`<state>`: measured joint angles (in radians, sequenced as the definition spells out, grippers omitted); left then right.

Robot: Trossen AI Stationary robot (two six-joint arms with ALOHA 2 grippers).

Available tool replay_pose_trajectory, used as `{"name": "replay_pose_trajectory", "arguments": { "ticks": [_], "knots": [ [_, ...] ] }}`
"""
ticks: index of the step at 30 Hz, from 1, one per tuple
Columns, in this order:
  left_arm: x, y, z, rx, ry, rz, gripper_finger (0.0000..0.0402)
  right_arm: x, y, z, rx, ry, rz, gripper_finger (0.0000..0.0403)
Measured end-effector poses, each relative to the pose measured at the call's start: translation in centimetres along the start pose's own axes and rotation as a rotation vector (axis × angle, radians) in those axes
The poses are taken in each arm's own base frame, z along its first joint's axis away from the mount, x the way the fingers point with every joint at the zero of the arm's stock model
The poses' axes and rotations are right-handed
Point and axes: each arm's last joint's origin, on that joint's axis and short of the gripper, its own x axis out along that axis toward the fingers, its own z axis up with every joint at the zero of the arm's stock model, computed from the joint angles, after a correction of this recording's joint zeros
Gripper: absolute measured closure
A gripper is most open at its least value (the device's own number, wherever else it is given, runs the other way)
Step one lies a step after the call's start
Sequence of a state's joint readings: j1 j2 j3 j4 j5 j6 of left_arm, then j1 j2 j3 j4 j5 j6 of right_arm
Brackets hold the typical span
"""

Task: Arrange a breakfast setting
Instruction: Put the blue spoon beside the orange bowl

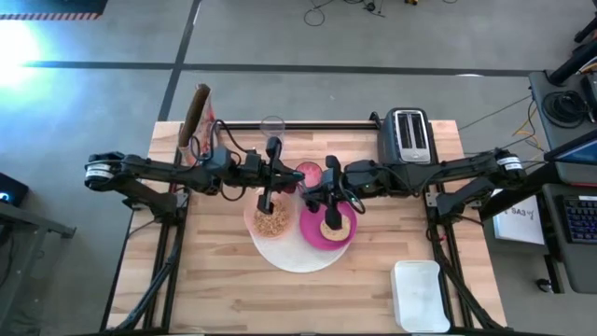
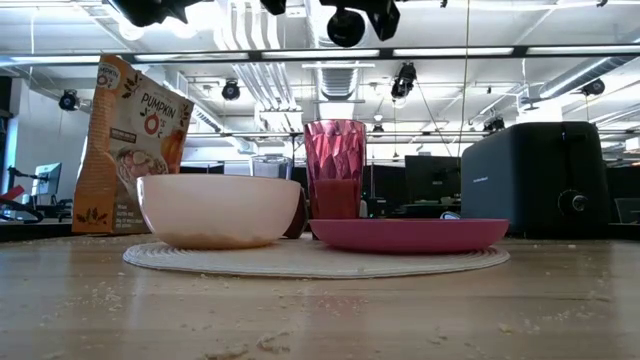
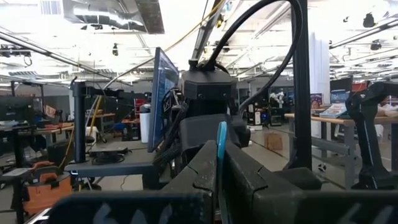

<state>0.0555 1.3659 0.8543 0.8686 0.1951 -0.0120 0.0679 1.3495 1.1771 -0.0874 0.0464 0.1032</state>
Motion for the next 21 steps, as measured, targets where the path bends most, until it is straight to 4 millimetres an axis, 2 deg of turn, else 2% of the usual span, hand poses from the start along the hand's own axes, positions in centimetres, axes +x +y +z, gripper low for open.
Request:
{"name": "replay_pose_trajectory", "arguments": {
  "ticks": [12, 21],
  "knots": [
    [-0.1, 0.0, 0.3, 0.023, 0.002, 0.000, 0.0383, -0.7, 0.2, 1.3, -0.014, 0.054, -0.006, 0.0395],
    [-0.5, -0.1, 0.7, 0.034, 0.036, 0.003, 0.0400, -0.7, 0.2, 1.1, 0.073, 0.066, -0.008, 0.0394]
  ]
}}
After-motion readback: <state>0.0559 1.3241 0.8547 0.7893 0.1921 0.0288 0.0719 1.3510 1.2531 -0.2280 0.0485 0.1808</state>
